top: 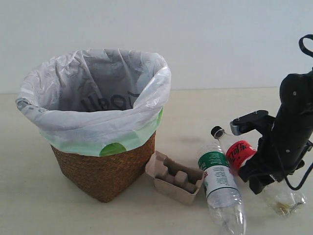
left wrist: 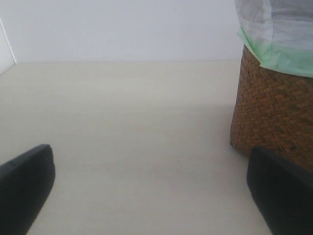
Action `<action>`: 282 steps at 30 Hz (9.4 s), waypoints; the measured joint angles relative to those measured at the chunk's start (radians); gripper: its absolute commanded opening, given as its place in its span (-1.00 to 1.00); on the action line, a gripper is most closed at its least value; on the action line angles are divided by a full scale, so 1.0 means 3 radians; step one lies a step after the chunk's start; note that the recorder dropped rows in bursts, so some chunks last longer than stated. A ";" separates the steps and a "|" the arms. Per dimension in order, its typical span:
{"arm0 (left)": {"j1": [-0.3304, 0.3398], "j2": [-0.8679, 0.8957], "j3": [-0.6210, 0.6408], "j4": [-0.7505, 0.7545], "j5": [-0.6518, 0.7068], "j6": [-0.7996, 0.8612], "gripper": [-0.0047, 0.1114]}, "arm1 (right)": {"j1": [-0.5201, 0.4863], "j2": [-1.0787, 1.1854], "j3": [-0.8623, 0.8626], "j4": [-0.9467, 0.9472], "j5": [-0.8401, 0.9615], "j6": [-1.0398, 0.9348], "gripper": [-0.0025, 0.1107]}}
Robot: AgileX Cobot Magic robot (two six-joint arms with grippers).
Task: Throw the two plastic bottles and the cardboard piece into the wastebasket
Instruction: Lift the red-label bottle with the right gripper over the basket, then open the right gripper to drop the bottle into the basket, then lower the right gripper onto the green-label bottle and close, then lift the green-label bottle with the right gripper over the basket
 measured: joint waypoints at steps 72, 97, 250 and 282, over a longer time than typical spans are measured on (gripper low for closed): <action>0.0000 0.0000 0.0000 0.0000 0.0000 0.0000 0.94 | -0.0701 -0.1872 -0.0481 0.0693 -0.1030 0.0336 -0.96; 0.0000 0.0000 0.0000 0.0000 0.0000 0.0000 0.94 | 0.1455 -0.1126 -0.1846 0.1182 -0.1164 0.0850 0.30; 0.0000 0.0000 0.0000 0.0000 0.0000 0.0000 0.94 | 0.0565 -0.1406 -0.1731 -0.1021 0.1161 0.1877 -0.96; 0.0000 0.0000 0.0000 0.0000 0.0000 0.0000 0.94 | 0.0641 -0.1084 -0.1724 0.1164 0.0449 0.0808 -0.96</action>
